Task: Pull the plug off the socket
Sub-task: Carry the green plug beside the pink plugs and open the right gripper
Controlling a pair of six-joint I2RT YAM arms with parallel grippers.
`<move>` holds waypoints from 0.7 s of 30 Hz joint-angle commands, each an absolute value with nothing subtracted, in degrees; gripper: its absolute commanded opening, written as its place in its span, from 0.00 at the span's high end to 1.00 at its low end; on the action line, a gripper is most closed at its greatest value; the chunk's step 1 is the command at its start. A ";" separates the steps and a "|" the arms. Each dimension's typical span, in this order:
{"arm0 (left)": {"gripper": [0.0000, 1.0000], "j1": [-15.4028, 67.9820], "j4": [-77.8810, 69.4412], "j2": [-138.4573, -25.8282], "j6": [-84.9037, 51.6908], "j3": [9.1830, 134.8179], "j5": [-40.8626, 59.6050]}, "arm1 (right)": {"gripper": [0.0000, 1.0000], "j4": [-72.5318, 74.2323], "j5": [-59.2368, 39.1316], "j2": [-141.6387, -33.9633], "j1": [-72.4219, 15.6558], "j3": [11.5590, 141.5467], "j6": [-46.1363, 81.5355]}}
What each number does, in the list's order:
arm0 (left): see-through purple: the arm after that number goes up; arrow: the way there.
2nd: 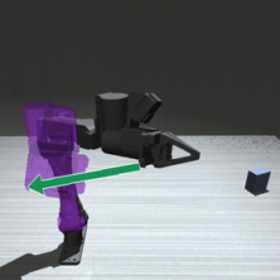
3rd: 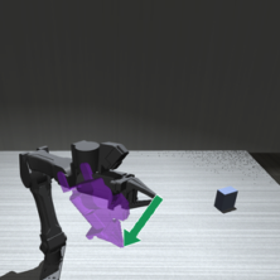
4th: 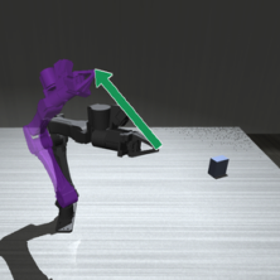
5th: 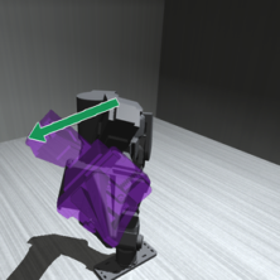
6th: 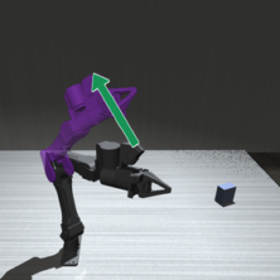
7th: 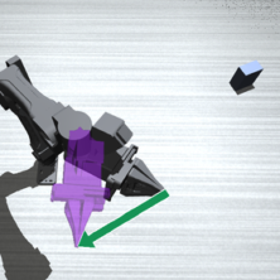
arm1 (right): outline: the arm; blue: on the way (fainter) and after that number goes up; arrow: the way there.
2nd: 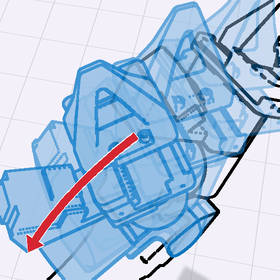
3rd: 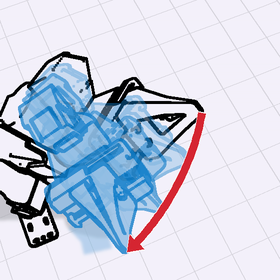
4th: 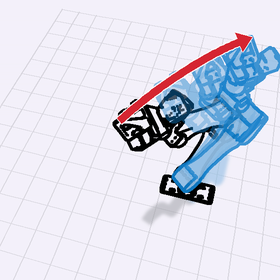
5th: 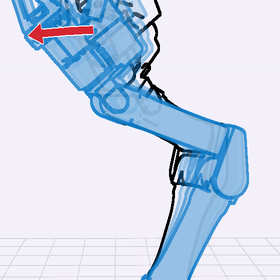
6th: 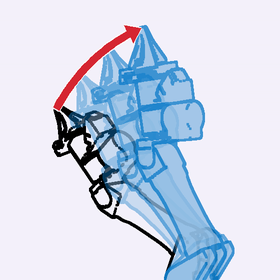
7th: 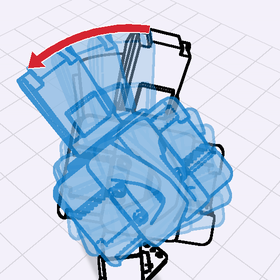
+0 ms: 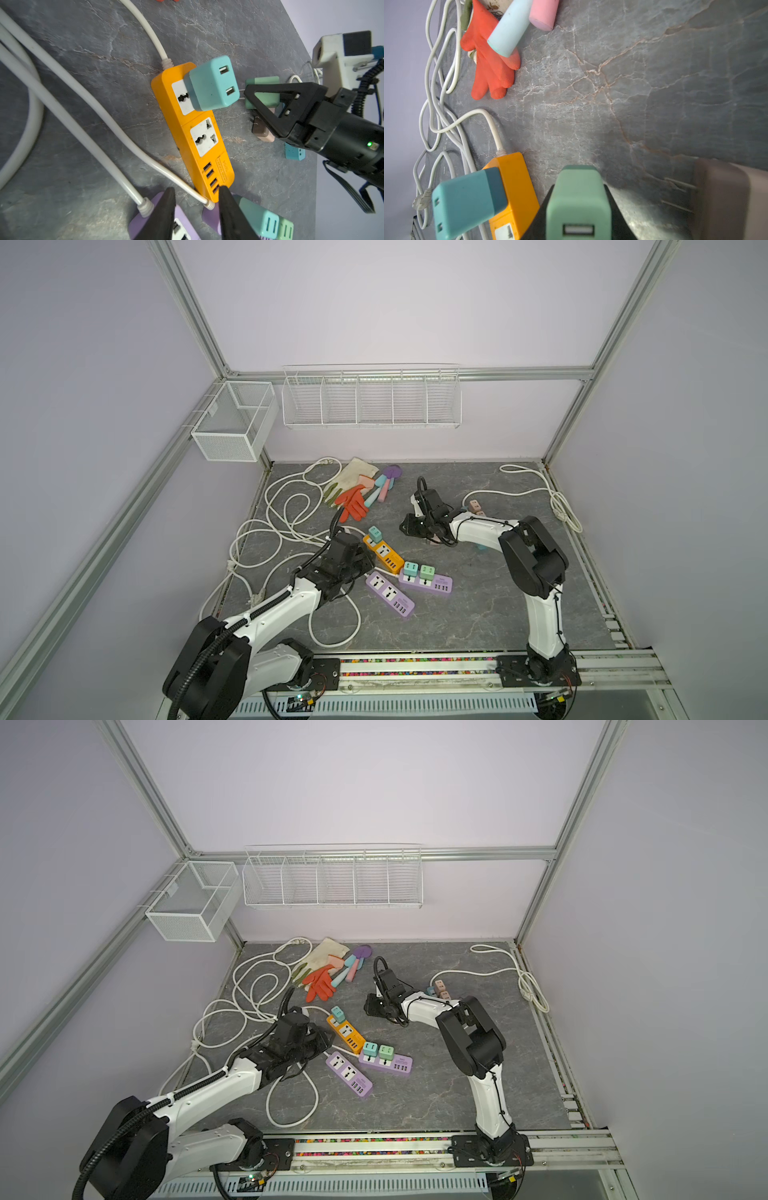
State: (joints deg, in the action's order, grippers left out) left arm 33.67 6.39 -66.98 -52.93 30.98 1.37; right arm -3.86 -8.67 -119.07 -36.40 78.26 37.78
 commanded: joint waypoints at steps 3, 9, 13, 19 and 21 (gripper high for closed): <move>0.62 33.84 10.43 -65.13 -51.14 32.41 -0.77 | 0.71 -3.37 -8.88 -121.36 -36.07 81.26 39.20; 0.60 33.88 11.41 -63.90 -50.64 32.44 -2.17 | 0.65 -5.03 -8.20 -122.85 -36.07 82.18 39.14; 0.60 33.84 11.17 -63.48 -50.98 32.43 -2.75 | 0.57 -6.25 -6.96 -122.71 -36.04 81.97 38.69; 0.60 33.76 11.24 -63.48 -50.61 32.95 -2.69 | 0.47 -8.42 -5.03 -120.76 -35.89 81.53 37.25; 0.60 33.77 11.26 -63.24 -50.63 32.87 -2.76 | 0.44 -8.74 -4.38 -119.49 -35.89 80.88 36.81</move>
State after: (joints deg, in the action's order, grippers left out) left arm 33.67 10.63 -64.25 -51.53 30.98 -1.67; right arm -5.45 -6.55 -121.93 -36.36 81.32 37.39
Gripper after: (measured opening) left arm 0.399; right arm 0.553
